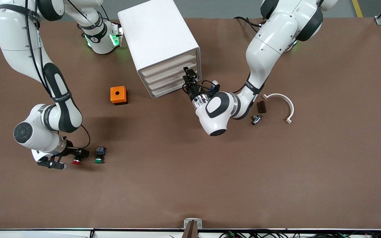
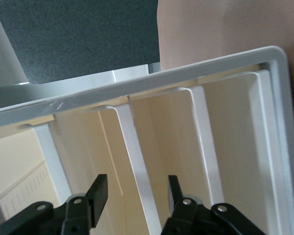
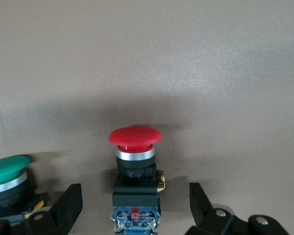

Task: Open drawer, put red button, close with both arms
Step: 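Grasp the drawer front with the left gripper while the right gripper lowers onto the button, then pull the drawer open with the left gripper while the right gripper grips the button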

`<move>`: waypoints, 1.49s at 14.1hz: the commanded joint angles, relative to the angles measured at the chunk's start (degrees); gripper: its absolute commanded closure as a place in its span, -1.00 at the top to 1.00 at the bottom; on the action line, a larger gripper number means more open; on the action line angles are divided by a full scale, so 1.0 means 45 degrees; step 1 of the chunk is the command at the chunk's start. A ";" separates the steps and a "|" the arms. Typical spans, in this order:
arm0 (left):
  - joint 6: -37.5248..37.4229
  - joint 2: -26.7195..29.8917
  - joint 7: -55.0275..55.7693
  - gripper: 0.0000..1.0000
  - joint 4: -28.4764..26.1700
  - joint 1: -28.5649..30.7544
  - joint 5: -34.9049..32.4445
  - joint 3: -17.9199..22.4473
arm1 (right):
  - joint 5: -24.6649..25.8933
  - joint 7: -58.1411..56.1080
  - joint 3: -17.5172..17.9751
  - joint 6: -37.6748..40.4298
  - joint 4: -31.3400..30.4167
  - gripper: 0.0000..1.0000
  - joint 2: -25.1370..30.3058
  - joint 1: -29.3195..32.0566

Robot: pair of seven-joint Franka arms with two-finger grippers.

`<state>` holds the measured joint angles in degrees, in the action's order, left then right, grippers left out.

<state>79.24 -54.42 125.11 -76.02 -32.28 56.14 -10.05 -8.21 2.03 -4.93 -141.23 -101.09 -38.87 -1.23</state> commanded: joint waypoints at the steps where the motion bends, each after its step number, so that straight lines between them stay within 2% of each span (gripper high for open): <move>1: -0.0108 -0.0075 0.0187 0.11 -0.0059 -0.0501 0.0299 -0.0071 | -0.0013 -0.0061 0.0003 0.0095 0.0101 0.76 -0.0053 0.0079; 3: -0.0206 -0.0075 0.0148 0.08 -0.0196 -0.0793 0.0144 -0.0071 | 0.0007 -0.0100 0.0003 0.0153 0.0082 0.47 -0.0053 0.0079; 4: -0.0225 -0.0094 0.0031 0.02 -0.0254 -0.0949 0.0027 -0.0071 | 0.0084 -0.0158 0.0003 0.0154 0.0082 0.23 -0.0053 0.0079; 6: -0.0206 -0.0095 -0.0223 -0.25 -0.0411 -0.0990 0.0006 -0.0051 | 0.0202 -0.0178 0.0022 0.0193 0.0082 -0.44 -0.0053 0.0079; 9: -0.0206 -0.0095 -0.0341 -0.54 -0.0392 -0.0951 0.0006 -0.0051 | 0.0202 -0.0159 0.0022 0.0290 0.0082 -0.91 -0.0053 0.0079; 11: -0.0206 -0.0114 -0.0341 -0.66 -0.0372 -0.0873 0.0006 0.0007 | 0.0202 -0.0139 0.0022 0.0368 0.0101 -1.00 -0.0033 0.0040; 15: -0.0206 -0.0095 -0.0360 -0.84 -0.0353 -0.0425 0.0025 0.0085 | 0.0222 -0.0159 0.0022 0.0369 0.0101 -1.00 -0.0053 0.0098; 21: -0.0206 -0.0114 -0.0380 -0.85 -0.0333 0.0512 0.0220 0.0085 | 0.0222 -0.0139 0.0022 0.0291 0.0101 -1.00 -0.0151 0.0001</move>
<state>78.19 -55.01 125.36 -77.63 -31.50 56.18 -10.05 -7.79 1.63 -5.09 -140.58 -101.03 -38.98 -1.25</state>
